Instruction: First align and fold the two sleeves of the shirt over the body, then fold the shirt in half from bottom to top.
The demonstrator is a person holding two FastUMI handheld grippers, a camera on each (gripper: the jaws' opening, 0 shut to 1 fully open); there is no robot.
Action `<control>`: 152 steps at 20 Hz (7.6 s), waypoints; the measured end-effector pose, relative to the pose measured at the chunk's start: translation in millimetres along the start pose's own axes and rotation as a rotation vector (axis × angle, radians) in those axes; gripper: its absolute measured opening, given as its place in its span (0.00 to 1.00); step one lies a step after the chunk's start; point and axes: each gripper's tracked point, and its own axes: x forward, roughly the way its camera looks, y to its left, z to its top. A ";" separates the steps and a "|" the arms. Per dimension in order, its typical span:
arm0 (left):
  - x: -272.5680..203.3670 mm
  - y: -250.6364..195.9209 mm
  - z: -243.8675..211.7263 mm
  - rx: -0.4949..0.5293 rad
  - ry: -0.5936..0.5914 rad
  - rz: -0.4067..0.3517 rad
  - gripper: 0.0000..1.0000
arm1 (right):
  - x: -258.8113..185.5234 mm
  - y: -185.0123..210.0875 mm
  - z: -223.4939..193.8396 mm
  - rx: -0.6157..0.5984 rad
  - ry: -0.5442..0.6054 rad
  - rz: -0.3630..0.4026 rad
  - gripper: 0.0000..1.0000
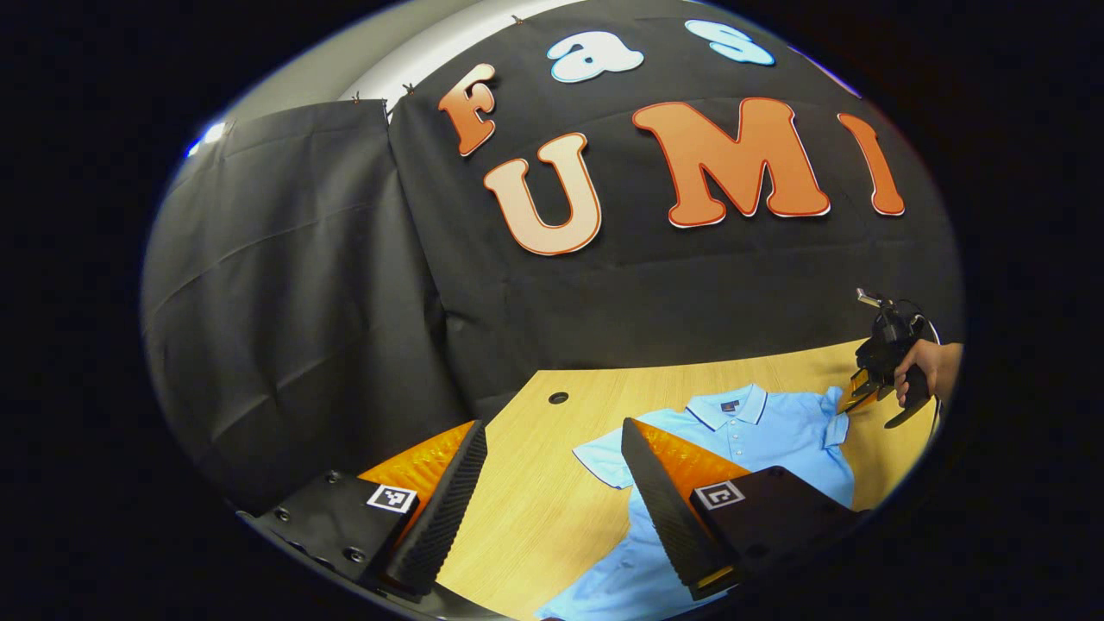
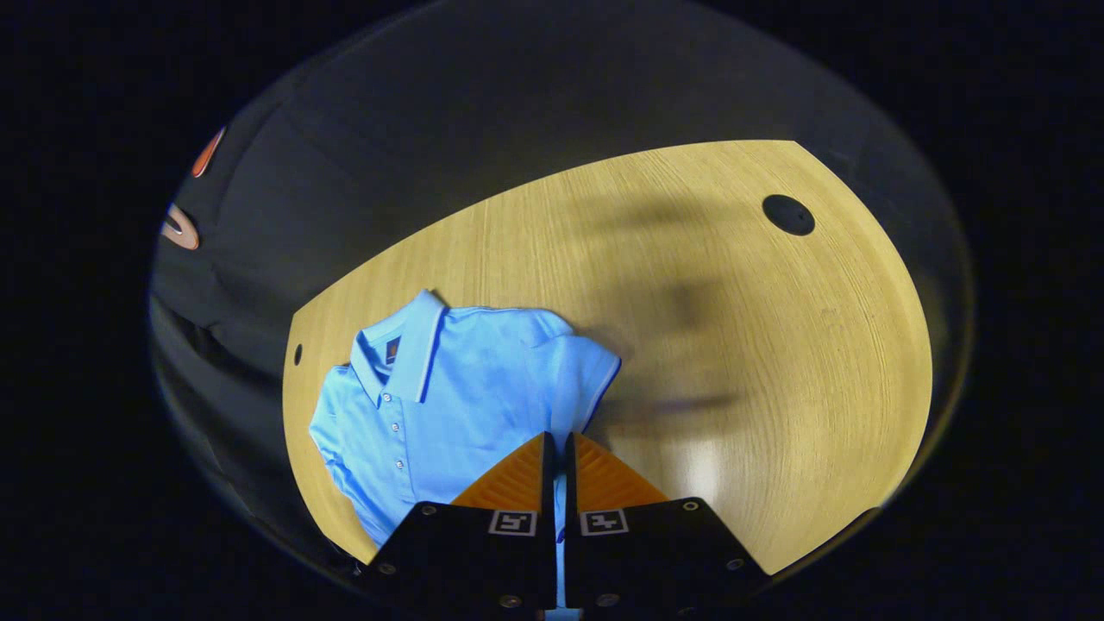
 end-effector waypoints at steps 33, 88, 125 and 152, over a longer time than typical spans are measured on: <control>302.9 -75.3 -192.9 -0.459 0.871 -0.450 1.00 | -152.7 44.2 -131.8 0.111 -0.258 -0.131 0.84; 177.4 -186.9 -127.6 -0.024 0.710 -0.801 1.00 | -239.9 -18.4 -231.8 0.189 -0.305 -0.157 0.96; -25.2 -20.7 -371.9 0.166 0.896 -0.633 1.00 | -155.3 -36.3 -406.3 -0.082 0.114 -0.169 0.92; -3.8 -66.2 -304.3 0.082 0.793 -0.658 0.10 | -146.2 1.7 -334.6 0.069 -0.029 0.055 0.01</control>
